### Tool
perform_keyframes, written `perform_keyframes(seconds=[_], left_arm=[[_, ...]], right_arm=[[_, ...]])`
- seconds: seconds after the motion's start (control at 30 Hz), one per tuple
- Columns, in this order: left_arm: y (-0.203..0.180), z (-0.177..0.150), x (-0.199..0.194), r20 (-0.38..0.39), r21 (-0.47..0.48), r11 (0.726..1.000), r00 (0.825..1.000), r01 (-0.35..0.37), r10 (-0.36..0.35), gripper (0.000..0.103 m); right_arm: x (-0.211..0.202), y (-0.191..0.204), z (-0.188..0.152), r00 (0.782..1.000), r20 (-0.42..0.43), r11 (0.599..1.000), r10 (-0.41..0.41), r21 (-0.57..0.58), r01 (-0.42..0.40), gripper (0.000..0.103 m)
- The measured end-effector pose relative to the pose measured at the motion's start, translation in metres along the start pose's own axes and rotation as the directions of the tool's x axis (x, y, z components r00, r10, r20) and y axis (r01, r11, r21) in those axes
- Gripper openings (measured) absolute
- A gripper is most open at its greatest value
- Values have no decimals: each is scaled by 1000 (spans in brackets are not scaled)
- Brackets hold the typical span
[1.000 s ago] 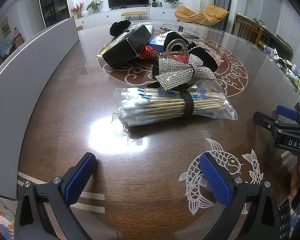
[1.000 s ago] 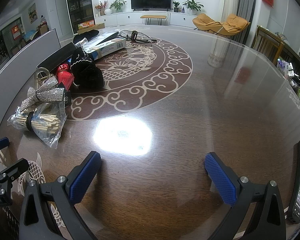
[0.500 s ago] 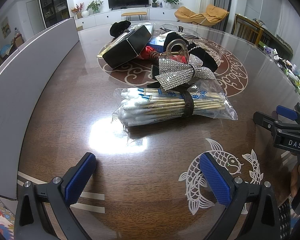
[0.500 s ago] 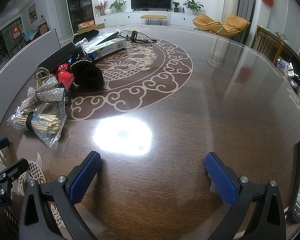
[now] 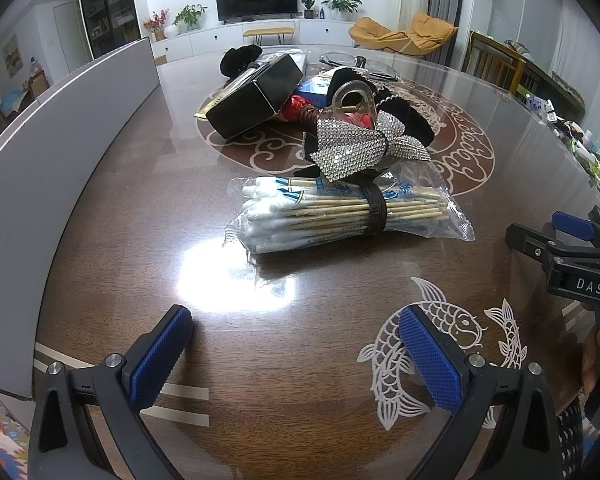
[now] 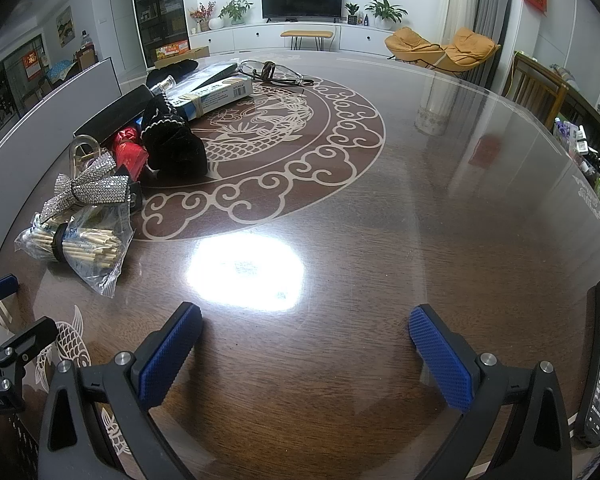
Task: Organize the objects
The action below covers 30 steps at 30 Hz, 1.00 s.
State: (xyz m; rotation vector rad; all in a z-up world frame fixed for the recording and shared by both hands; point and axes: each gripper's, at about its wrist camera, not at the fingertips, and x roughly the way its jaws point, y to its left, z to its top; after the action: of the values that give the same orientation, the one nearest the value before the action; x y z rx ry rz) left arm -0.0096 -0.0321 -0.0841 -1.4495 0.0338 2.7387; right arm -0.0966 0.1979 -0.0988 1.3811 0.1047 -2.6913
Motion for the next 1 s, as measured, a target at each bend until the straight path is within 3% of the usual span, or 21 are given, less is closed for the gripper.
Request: perform_keyframes(seconds=[0.2, 0.3, 0.37, 0.47, 0.53, 0.63, 0.7, 0.87, 0.93, 1.0], left_arm=[[5, 0, -1, -38, 6, 1000, 999, 6, -6, 103], [15, -4, -4, -61, -6, 1000, 998, -2, 1, 103], [27, -7, -6, -83, -29, 999, 996, -17, 14, 103], [50, -12, -10, -116, -68, 997, 993, -44, 36, 103], [64, -18, -14, -135, -97, 993, 990, -64, 50, 103], [81, -28, -19, -137, -120, 990, 989, -78, 61, 103], [85, -33, -22, -137, -132, 989, 989, -69, 51, 103], [79, -12, -29, -88, -225, 969, 988, 103, -126, 103], [72, 10, -27, -58, -259, 958, 988, 125, -144, 103], [67, 31, -17, -39, -311, 946, 993, 91, -109, 103]], right_arm=[[4, -2, 6, 1000, -17, 1000, -8, 19, 8, 103], [14, 0, 25, 997, -63, 997, -33, 68, 37, 103], [19, 7, 35, 999, -49, 997, -5, 75, 9, 103], [23, 35, 39, 998, -44, 998, 50, -32, -51, 103], [16, 62, 30, 990, -54, 980, 129, -145, -136, 103], [-3, 96, 6, 958, -89, 909, 273, -303, -287, 103], [-13, 107, -6, 943, -110, 870, 313, -366, -332, 103], [-15, 93, -15, 964, -95, 894, 248, -361, -265, 103], [-13, 85, -15, 969, -82, 909, 234, -334, -248, 103], [-13, 76, -14, 973, -61, 922, 224, -311, -232, 103]])
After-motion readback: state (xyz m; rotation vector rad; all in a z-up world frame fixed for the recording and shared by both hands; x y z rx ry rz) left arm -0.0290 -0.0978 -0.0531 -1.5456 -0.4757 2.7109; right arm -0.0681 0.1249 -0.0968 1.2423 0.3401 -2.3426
